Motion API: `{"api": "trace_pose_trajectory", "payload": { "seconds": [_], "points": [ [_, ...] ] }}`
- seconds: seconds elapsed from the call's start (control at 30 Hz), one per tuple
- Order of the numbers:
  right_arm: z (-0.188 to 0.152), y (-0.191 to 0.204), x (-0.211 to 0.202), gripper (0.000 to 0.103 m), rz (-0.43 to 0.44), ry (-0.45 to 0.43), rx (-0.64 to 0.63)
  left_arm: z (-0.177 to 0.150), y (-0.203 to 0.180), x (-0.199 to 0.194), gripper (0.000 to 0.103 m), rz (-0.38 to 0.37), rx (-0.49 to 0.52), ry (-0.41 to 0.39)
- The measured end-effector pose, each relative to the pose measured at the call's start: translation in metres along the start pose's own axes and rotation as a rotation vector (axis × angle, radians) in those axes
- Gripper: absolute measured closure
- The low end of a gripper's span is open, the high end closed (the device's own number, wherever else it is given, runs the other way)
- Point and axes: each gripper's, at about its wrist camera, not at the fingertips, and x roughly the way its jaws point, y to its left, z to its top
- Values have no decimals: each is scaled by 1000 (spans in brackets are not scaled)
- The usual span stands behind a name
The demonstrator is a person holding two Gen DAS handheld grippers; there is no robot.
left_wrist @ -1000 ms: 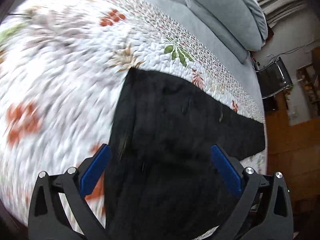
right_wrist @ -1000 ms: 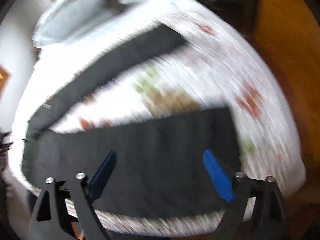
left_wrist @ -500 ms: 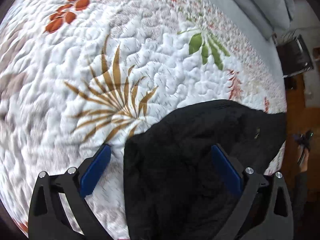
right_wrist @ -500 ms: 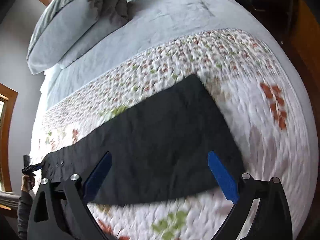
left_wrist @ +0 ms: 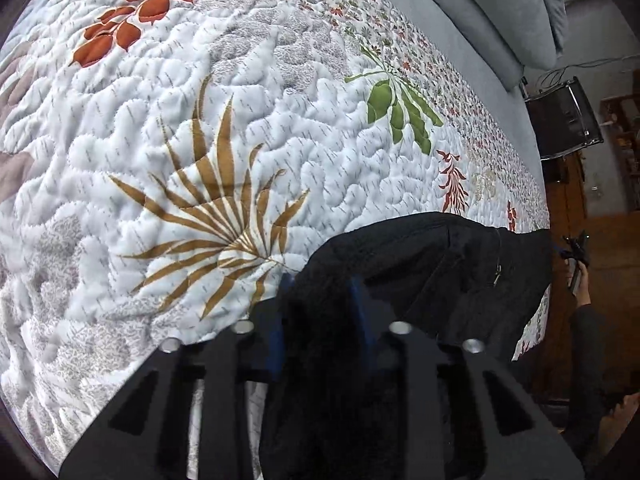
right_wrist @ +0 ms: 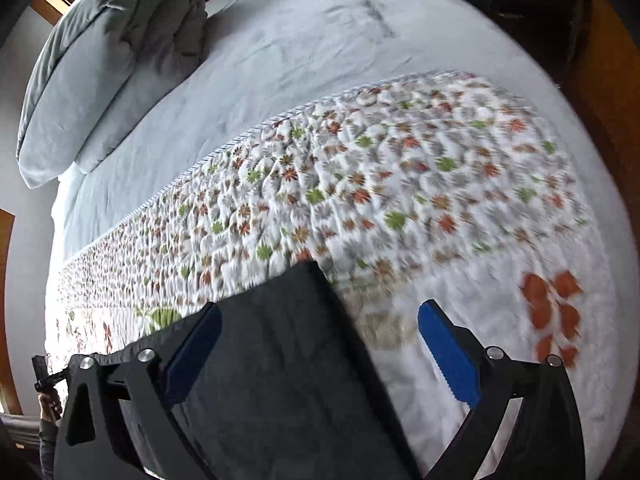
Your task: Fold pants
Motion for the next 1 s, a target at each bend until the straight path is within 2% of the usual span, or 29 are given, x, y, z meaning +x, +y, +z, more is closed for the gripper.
{"api": "trace_pose_trajectory", "payload": {
  "seconds": [0.03, 0.13, 0.2, 0.23, 0.27, 0.3, 0.33, 0.37, 0.5, 0.63, 0.83, 1.0],
  "points": [
    [3, 3, 10, 4, 8, 14, -11, 0, 1, 1, 87, 17, -3, -7],
    [7, 15, 31, 3, 30, 51, -50, 0, 2, 5, 87, 13, -20, -16],
    [8, 24, 42, 3, -11, 73, -80, 0, 3, 5, 87, 8, -28, -22],
    [7, 26, 42, 7, -12, 70, -86, 0, 3, 4, 87, 13, -28, -24],
    [6, 27, 40, 20, 33, 63, -87, 0, 2, 4, 87, 20, -28, -26],
    [5, 28, 37, 50, 84, 64, -84, 0, 1, 3, 87, 31, -25, -27],
    [3, 30, 32, 78, 99, 54, -99, 0, 0, 3, 87, 41, -21, -30],
    [2, 33, 28, 85, 103, 53, -115, 1, -3, 4, 88, 51, -15, -36],
    [-9, 43, 4, 90, 120, 43, -160, 1, -11, -1, 89, 75, -5, -75],
    [-13, 44, -26, 93, 93, -10, -159, -2, -14, -14, 89, 69, -13, -113],
    [-20, 35, -67, 95, 80, -95, -139, -5, -25, -35, 90, 64, 6, -167],
    [-41, 29, -93, 95, 65, -136, -133, -11, -38, -45, 90, 60, 27, -194]
  ]
}}
